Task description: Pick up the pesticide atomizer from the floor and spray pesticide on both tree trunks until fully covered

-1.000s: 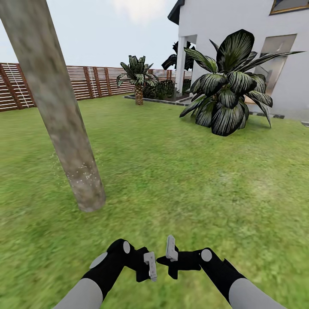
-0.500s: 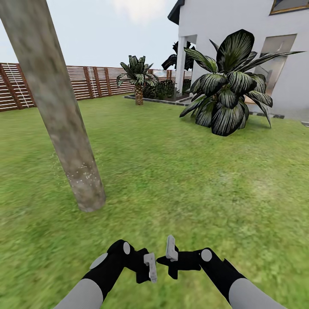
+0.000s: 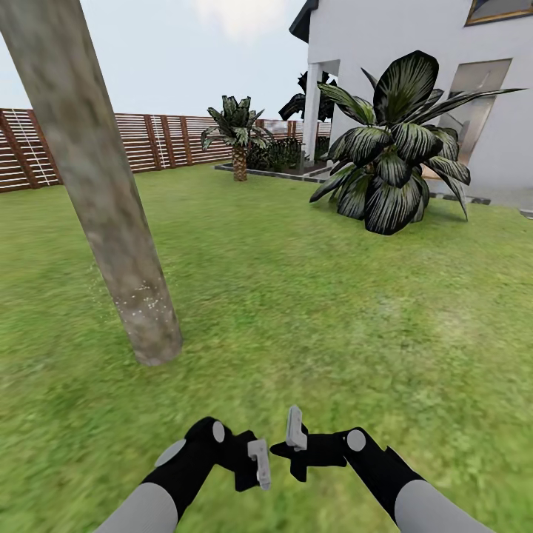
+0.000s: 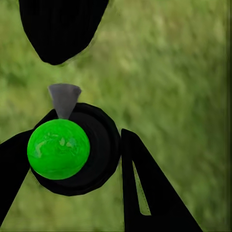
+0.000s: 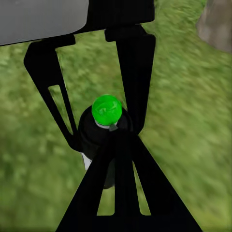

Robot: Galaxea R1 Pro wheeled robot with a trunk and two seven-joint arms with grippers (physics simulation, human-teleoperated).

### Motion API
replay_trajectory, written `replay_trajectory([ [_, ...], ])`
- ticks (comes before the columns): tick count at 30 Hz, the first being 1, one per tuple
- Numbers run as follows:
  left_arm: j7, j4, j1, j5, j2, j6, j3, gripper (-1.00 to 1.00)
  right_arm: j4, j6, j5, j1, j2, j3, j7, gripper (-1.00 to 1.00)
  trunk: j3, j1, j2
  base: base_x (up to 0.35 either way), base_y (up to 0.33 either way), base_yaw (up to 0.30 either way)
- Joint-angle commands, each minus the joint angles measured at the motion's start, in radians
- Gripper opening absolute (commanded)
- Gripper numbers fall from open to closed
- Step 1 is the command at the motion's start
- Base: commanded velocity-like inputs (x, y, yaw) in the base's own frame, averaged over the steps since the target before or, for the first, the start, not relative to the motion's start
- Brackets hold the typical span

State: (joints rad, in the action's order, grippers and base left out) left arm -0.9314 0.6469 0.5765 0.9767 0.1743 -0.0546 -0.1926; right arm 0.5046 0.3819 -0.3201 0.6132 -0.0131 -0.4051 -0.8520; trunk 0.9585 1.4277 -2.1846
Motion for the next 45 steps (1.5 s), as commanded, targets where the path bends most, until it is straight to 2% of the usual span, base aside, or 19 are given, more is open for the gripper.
replay_trajectory([
  [1,-0.004,-0.002,0.0,0.002,0.0,-0.004,-0.001,-1.0,0.002,0.004,-0.007,0.0,-0.001,-0.002,0.002,-1.0,0.001,0.0,0.0,0.0,0.0,0.0],
  [15,-0.003,-0.006,0.002,-0.011,0.0,-0.001,-0.005,-1.0,0.002,0.004,-0.007,0.0,-0.001,-0.002,0.002,-1.0,0.001,0.0,0.0,0.0,0.0,0.0],
  [23,-0.003,-0.006,0.002,-0.042,0.0,-0.001,-0.005,-1.0,0.001,0.005,-0.007,0.0,-0.001,-0.002,0.002,-1.0,0.001,0.0,0.0,0.0,0.0,0.0],
  [29,-0.003,-0.006,0.002,-0.051,0.0,-0.001,-0.005,-1.0,0.0,0.005,-0.007,0.0,-0.001,-0.001,0.002,-1.0,0.001,0.0,0.0,0.0,0.0,0.0],
  [33,-0.002,-0.006,0.002,-0.077,0.0,0.001,-0.006,-1.0,0.0,0.004,-0.007,0.0,-0.001,-0.001,0.002,-1.0,0.001,0.0,0.0,0.0,0.0,0.0],
  [42,-0.002,-0.006,0.002,-0.081,0.0,0.001,-0.005,-1.0,0.0,0.005,-0.007,0.0,-0.001,-0.001,0.002,-1.0,0.001,0.0,0.0,0.0,0.0,0.0],
  [45,0.002,-0.015,0.0,-0.071,0.0,0.002,-0.01,-1.0,0.0,0.005,-0.007,0.0,-0.001,-0.001,0.002,-1.0,0.001,0.0,0.0,0.0,0.0,0.0],
])
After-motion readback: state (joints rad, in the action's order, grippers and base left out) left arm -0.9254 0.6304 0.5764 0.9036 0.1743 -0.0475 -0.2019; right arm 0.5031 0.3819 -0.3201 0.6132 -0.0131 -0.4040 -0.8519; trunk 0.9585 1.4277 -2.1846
